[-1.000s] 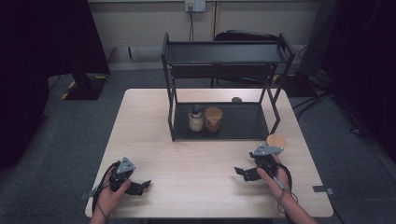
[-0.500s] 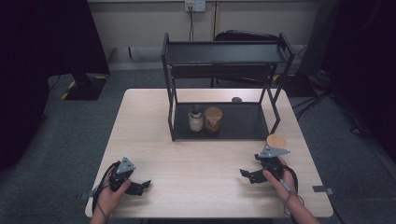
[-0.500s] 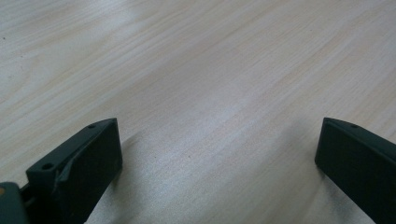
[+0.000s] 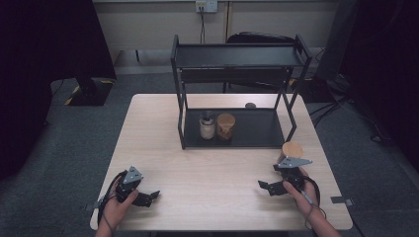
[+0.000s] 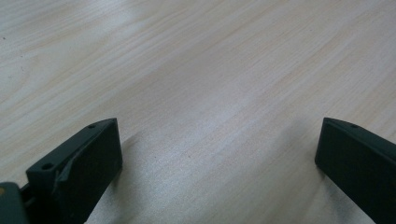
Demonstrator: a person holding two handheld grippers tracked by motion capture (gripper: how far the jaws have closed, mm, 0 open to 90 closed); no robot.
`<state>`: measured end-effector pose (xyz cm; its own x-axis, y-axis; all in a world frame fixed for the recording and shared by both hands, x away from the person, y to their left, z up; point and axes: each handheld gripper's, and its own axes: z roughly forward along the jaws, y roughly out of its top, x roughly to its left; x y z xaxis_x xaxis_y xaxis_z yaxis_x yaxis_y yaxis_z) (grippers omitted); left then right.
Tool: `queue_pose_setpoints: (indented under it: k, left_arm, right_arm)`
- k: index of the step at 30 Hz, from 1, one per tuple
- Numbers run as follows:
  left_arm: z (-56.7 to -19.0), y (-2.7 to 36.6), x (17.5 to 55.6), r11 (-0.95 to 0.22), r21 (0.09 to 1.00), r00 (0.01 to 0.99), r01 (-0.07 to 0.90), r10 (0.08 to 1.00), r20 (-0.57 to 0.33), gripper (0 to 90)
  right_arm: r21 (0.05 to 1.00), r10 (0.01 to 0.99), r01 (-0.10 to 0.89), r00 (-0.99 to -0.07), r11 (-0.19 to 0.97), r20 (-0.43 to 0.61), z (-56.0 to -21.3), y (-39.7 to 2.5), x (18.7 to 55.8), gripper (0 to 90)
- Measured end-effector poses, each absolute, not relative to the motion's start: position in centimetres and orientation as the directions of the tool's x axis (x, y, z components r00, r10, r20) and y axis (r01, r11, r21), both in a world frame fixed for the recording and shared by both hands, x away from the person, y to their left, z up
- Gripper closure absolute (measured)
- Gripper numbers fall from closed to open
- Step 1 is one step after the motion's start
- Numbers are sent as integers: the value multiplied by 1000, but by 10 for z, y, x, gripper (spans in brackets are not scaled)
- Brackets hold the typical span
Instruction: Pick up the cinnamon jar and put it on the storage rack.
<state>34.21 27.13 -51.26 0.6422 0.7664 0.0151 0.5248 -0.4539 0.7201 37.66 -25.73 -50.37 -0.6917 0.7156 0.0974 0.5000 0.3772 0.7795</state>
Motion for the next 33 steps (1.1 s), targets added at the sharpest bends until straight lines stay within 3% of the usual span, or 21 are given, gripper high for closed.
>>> queue_pose_setpoints:
  k: [33]
  left_arm:
    - [-513, 271, 342, -454, 720, 642, 525, 766, 15, 1]
  right_arm:
    - [764, 748, 524, -658, 376, 83, -505, -292, 368, 35]
